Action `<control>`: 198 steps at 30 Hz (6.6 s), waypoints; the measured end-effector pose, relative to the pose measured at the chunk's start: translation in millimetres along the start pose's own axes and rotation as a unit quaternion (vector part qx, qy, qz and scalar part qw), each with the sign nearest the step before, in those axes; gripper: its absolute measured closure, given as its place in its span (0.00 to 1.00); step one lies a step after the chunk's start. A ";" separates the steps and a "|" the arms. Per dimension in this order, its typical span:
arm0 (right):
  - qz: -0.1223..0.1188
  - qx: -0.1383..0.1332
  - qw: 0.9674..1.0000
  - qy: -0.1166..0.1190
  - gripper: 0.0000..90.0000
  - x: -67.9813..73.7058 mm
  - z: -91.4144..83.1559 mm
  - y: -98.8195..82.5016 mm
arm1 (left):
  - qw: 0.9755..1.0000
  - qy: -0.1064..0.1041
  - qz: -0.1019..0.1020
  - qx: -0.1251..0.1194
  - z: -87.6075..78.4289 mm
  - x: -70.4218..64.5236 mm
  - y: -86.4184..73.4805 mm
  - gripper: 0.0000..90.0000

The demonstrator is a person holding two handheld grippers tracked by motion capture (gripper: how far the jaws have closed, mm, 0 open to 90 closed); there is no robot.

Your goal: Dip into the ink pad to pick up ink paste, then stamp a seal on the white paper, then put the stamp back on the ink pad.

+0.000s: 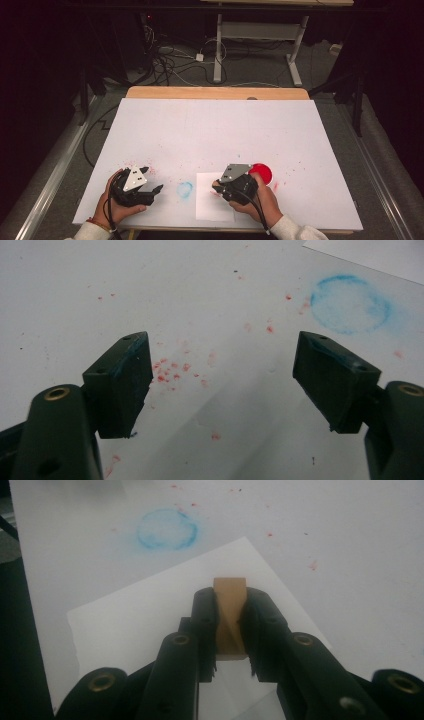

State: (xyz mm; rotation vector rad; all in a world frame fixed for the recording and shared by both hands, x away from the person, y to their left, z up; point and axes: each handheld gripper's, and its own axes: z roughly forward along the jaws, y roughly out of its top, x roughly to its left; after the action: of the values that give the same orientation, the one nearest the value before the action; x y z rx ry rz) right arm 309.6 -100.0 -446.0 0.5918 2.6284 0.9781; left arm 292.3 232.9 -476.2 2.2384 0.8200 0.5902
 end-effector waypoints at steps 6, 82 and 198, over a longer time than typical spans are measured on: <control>-0.002 -0.009 1.000 -0.010 0.84 -1.9 -9.3 1.7 | 1.000 -0.001 0.000 0.000 0.3 0.0 0.1 0.26; 0.060 0.031 0.992 -0.103 0.84 -68.1 -57.3 -42.8 | 1.000 -0.002 0.010 0.000 1.5 -0.5 1.6 0.26; 0.064 -0.125 0.975 -0.170 0.34 -69.8 -105.6 -46.9 | 1.000 -0.002 0.004 0.000 1.1 4.2 -1.8 0.26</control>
State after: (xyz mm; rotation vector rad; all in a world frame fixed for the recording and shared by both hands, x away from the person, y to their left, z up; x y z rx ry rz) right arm 317.0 -223.6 -392.2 0.7928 2.1501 1.1122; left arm 295.2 236.4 -477.5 2.2432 0.8094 0.5883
